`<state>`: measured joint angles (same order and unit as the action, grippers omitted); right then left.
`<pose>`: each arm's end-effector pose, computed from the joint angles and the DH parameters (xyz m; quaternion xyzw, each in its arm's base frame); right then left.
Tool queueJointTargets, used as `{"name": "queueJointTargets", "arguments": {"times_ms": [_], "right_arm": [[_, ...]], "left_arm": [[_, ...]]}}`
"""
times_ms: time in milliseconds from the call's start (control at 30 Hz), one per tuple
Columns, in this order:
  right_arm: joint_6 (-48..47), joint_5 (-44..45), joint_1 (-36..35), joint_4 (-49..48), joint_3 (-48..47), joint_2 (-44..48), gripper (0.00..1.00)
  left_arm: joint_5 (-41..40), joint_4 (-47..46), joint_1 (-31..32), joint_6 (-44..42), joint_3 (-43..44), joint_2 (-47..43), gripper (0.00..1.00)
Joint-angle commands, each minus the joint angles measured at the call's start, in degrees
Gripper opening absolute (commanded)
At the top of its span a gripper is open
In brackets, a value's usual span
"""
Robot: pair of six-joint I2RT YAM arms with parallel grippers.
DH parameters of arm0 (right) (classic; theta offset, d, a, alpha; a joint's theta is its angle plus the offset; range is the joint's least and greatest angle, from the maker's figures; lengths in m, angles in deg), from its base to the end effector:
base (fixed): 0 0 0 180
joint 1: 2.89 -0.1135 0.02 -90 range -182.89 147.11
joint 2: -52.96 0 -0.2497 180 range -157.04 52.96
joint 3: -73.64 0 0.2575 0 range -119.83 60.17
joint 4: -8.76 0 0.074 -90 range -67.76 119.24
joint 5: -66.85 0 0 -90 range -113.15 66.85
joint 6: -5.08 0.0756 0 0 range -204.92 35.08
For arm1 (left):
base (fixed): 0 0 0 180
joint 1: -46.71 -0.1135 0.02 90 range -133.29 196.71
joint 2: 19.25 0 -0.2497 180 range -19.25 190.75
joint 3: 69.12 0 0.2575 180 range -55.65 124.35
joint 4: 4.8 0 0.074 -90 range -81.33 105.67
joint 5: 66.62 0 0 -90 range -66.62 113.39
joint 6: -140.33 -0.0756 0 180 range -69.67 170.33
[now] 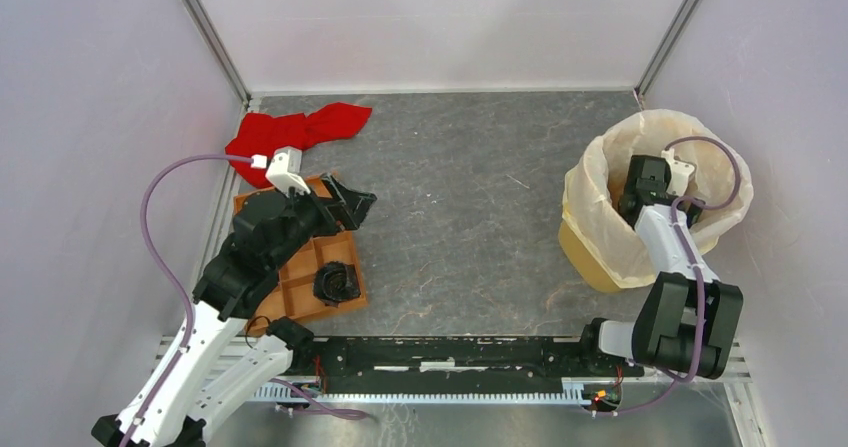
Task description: Put the trash bags into the trash bin
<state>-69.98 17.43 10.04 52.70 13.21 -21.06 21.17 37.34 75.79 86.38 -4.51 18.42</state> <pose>0.2542 -0.1088 0.1822 0.3110 0.8507 -0.3283 0.2680 0.1729 -0.0928 0.3435 -0.0600 0.7921 -0.3140 0.5200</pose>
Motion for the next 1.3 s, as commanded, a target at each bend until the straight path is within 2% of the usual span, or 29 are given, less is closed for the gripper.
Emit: {"name": "queueJointTargets", "arguments": {"times_ms": [0, 300, 567, 700, 833, 933, 1000, 1100, 1167, 1267], "right_arm": [[-0.5, -1.4, 0.9, -1.4, -4.6, 0.1, 0.98], [-3.9, -20.1, 0.4, -0.1, -5.9, 10.6, 0.98], [-8.5, -26.0, 0.3, 3.1, -11.0, 13.1, 0.98], [-9.4, -29.9, 0.2, 7.9, -20.6, 14.3, 0.98], [-11.5, -38.8, -2.2, 10.5, -30.6, 18.0, 0.98], [-11.3, -52.3, -3.5, 8.6, -34.9, 22.3, 0.98], [-9.1, -64.7, -3.5, 3.9, -35.0, 25.6, 0.98], [-0.5, -79.6, -3.5, -10.8, -31.6, 31.9, 0.98], [2.3, -81.0, -3.4, -17.4, -29.7, 36.1, 0.98], [-3.5, -75.0, -4.7, -13.4, -32.0, 39.9, 0.98]], "left_arm": [[1.6, 2.3, 0.2, -3.5, 3.4, -0.7, 1.00], [1.9, 1.1, 0.1, -2.4, 0.9, -2.0, 1.00], [3.8, -0.3, 0.2, 0.6, -3.6, -5.4, 1.00], [2.4, 1.7, 0.2, -0.4, -2.5, -5.4, 1.00], [-0.2, 3.1, 0.2, -1.4, 1.6, -5.5, 1.00], [-0.1, 1.8, 0.2, -1.6, 7.6, -5.8, 1.00], [-0.1, 0.7, 0.1, -2.4, 12.3, -5.1, 1.00], [-0.9, -0.9, 0.2, -5.0, 20.6, -3.4, 1.00], [-1.4, -3.3, 0.2, -7.7, 24.9, -3.2, 1.00], [-1.1, -8.5, 0.2, -11.1, 28.2, -4.5, 1.00]]}}
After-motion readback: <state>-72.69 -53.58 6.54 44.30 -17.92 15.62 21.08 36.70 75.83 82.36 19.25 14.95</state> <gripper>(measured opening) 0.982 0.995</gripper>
